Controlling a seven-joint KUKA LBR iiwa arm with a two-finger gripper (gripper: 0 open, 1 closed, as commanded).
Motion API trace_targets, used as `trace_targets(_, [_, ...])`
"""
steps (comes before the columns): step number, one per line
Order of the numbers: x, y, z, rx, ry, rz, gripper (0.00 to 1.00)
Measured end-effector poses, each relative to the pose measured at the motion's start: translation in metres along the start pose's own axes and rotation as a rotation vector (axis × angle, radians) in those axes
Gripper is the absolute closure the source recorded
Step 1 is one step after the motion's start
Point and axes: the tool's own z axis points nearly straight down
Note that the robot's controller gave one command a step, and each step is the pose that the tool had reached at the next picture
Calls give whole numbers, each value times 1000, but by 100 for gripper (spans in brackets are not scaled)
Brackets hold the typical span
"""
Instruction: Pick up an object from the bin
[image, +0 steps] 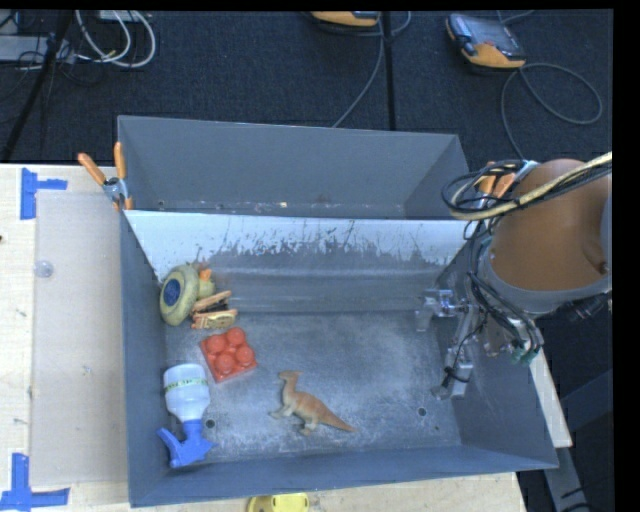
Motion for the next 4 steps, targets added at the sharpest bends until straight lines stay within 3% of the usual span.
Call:
trace_targets(1, [-2,0,-4,1,-8,-2,0])
trace_targets(2, [-15,23,23,3,-11,-60,0])
trace_targets(3, [-15,49,58,-1,-4,-42,0])
trace_targets(4, [-27,66,74,1,-8,-4,0])
